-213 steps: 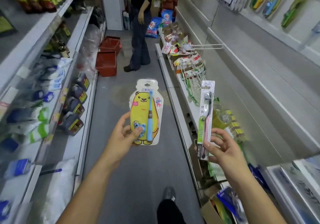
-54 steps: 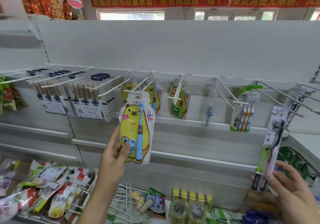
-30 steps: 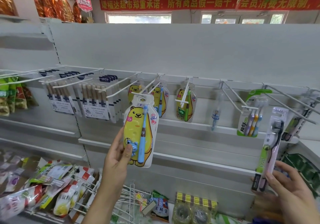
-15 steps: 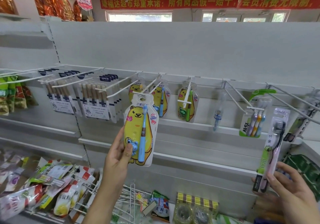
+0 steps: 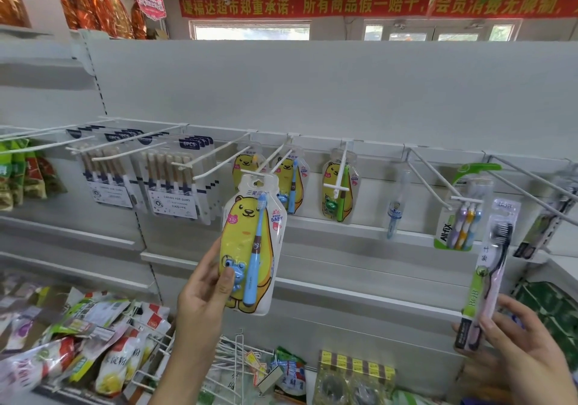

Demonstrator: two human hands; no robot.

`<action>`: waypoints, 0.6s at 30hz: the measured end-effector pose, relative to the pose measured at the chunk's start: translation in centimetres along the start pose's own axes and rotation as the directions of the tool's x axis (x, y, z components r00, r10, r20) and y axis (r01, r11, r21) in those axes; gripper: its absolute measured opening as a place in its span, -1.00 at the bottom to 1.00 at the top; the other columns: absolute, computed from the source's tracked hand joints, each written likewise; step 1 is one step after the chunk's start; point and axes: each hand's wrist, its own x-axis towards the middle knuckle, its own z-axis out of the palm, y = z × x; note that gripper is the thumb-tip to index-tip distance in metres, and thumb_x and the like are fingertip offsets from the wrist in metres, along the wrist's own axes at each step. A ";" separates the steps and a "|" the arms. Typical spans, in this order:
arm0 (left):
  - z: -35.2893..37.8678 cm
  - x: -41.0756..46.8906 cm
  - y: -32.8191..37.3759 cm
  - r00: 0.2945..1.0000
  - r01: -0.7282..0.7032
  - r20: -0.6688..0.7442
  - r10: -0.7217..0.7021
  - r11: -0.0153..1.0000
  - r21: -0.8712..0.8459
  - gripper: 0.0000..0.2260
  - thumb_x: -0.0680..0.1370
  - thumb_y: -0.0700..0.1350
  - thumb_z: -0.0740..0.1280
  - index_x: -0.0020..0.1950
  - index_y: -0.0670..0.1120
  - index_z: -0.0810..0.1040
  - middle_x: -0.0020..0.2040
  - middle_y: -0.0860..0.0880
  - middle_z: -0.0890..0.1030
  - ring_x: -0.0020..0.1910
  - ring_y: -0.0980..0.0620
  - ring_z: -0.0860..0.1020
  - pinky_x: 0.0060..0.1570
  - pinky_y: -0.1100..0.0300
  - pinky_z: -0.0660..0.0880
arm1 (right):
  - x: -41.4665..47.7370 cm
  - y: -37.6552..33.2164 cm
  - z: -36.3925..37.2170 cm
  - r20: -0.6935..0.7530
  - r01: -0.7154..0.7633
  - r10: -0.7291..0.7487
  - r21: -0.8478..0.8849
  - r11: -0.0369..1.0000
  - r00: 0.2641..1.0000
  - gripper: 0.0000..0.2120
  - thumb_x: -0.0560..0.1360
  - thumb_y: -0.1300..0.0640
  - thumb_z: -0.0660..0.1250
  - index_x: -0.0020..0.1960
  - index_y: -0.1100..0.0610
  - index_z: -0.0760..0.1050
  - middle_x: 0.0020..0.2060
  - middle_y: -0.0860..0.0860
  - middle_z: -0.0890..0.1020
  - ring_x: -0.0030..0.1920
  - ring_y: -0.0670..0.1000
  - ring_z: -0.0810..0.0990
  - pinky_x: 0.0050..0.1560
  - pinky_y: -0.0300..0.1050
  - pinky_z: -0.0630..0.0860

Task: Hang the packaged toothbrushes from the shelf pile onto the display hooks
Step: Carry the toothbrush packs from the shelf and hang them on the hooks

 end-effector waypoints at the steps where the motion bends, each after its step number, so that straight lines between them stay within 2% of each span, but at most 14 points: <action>1: -0.1 -0.1 0.1 1.000 -0.008 0.003 0.008 1.000 0.001 -0.23 0.26 0.37 0.56 0.42 0.17 0.50 0.24 0.05 0.68 0.21 -0.01 0.66 0.12 -0.06 0.65 | 0.1 0.2 -0.1 0.016 -0.001 0.001 0.005 1.000 1.000 -0.50 0.42 0.32 0.33 0.36 0.24 0.40 -0.20 0.04 0.75 -0.35 0.02 0.73 -0.44 -0.09 0.64; 3: -0.2 -0.2 0.3 1.000 -0.028 -0.002 0.029 0.999 0.016 -0.47 0.44 0.15 0.50 0.39 0.15 0.52 0.22 0.06 0.69 0.19 0.01 0.67 0.05 0.09 0.66 | 0.3 0.3 -0.2 0.033 0.003 -0.003 -0.004 1.000 0.999 -0.41 0.31 0.25 0.33 0.35 0.24 0.40 -0.11 0.11 0.72 -0.31 0.09 0.74 -0.40 -0.02 0.66; 5: -0.2 -0.2 0.7 0.999 -0.050 0.001 0.050 0.998 0.030 -0.56 0.49 -0.06 0.39 0.37 0.12 0.52 0.20 0.08 0.70 0.16 0.03 0.69 -0.01 0.19 0.66 | 0.7 0.5 -0.3 0.027 0.006 -0.005 -0.017 1.000 1.000 -0.46 0.30 0.24 0.32 0.29 0.21 0.43 -0.17 0.10 0.73 -0.24 0.14 0.73 -0.40 0.00 0.66; 8: -0.1 0.0 1.0 0.997 -0.071 0.014 0.071 0.997 0.017 -0.57 0.50 -0.12 0.37 0.37 0.08 0.53 0.18 0.06 0.71 0.12 0.05 0.70 -0.08 0.22 0.66 | 0.8 0.6 -0.3 0.040 0.010 -0.009 -0.006 1.000 0.999 -0.55 0.29 0.23 0.33 0.19 0.14 0.47 -0.25 0.07 0.73 -0.30 0.09 0.74 -0.42 0.01 0.66; 11: 0.2 0.4 1.2 0.997 -0.075 0.016 0.074 0.997 0.030 -0.57 0.51 -0.12 0.36 0.39 0.06 0.51 0.16 0.05 0.72 0.11 0.05 0.70 -0.05 0.22 0.65 | 0.5 0.2 -0.1 0.040 0.008 -0.008 -0.002 1.000 0.999 -0.56 0.18 0.16 0.45 0.06 0.05 0.51 -0.27 0.03 0.74 -0.30 0.08 0.74 -0.44 0.00 0.65; 13: 0.4 0.6 1.0 0.996 -0.080 0.040 0.078 0.995 0.053 -0.55 0.52 -0.12 0.36 0.42 0.03 0.49 0.14 0.02 0.73 0.11 0.04 0.70 -0.05 0.24 0.64 | 0.5 0.2 -0.3 0.026 0.031 -0.031 -0.003 1.000 0.999 -0.64 0.27 0.22 0.44 0.05 0.03 0.51 -0.27 0.03 0.74 -0.26 0.09 0.74 -0.45 -0.01 0.65; 16: 0.4 1.2 0.3 0.997 -0.068 0.038 0.065 0.994 0.084 -0.53 0.51 -0.13 0.36 0.43 0.03 0.47 0.08 0.01 0.74 0.07 0.06 0.71 -0.06 0.27 0.64 | 0.7 0.6 -0.8 0.006 0.037 -0.037 -0.047 0.998 0.999 -0.70 0.56 0.39 0.27 0.25 0.18 0.46 -0.22 0.06 0.74 -0.21 0.14 0.73 -0.40 0.04 0.67; 18: 0.0 1.8 -0.4 0.999 -0.051 0.009 0.050 0.995 0.083 -0.55 0.50 -0.11 0.38 0.39 0.12 0.49 0.06 0.02 0.75 0.06 0.06 0.71 -0.05 0.22 0.65 | 0.9 0.7 -1.3 -0.006 0.037 -0.037 -0.066 0.997 0.999 -0.68 0.59 0.41 0.24 0.31 0.22 0.43 -0.12 0.12 0.73 -0.27 0.11 0.75 -0.41 0.03 0.67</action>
